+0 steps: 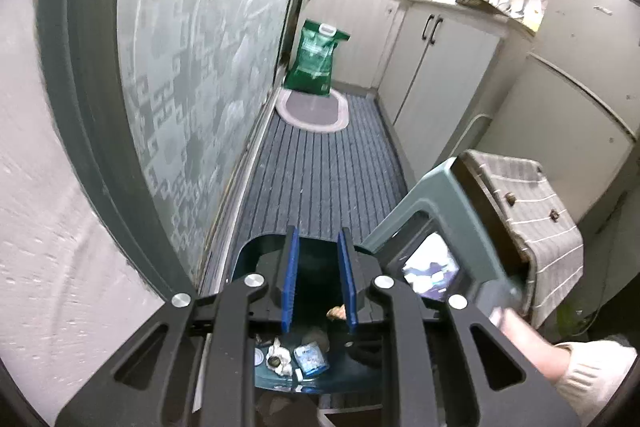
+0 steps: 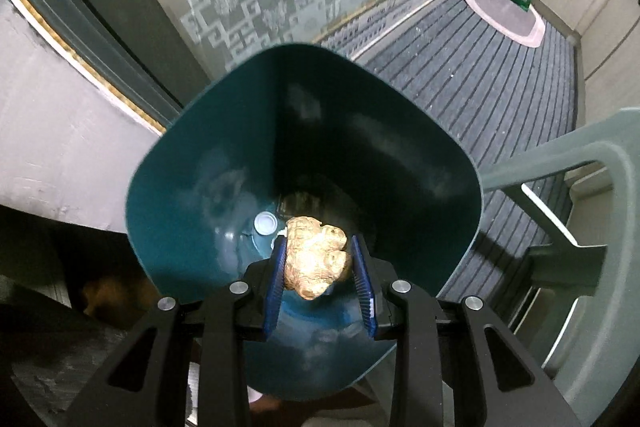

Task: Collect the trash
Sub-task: 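Open the left tool and right tool to drop lime and ginger into the bin, then move both tools back over the checked cloth on the stool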

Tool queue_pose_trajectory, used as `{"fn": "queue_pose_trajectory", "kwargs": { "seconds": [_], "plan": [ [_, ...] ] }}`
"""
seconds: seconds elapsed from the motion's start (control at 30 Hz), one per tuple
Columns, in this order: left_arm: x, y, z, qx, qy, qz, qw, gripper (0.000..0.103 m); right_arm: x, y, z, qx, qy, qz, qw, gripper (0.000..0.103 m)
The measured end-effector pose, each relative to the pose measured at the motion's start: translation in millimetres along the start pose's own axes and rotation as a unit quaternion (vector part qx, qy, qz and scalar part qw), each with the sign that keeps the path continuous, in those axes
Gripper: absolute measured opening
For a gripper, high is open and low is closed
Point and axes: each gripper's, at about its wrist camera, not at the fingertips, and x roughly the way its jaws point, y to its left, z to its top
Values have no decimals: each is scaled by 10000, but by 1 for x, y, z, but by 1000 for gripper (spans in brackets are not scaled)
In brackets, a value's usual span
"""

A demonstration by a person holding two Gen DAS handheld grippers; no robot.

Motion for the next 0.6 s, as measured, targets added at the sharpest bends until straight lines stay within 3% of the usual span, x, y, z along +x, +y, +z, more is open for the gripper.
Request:
{"fn": "queue_pose_trajectory", "kwargs": {
  "seconds": [0.3,0.6],
  "plan": [
    [-26,-15,12,75,-381,-60,9992,21,16,0,-12,-87,291,27,9995,40],
    [-37,-25,19,36,-541,-77,9985,21,-4,4,-16,-204,62,60,9998,40]
  ]
}}
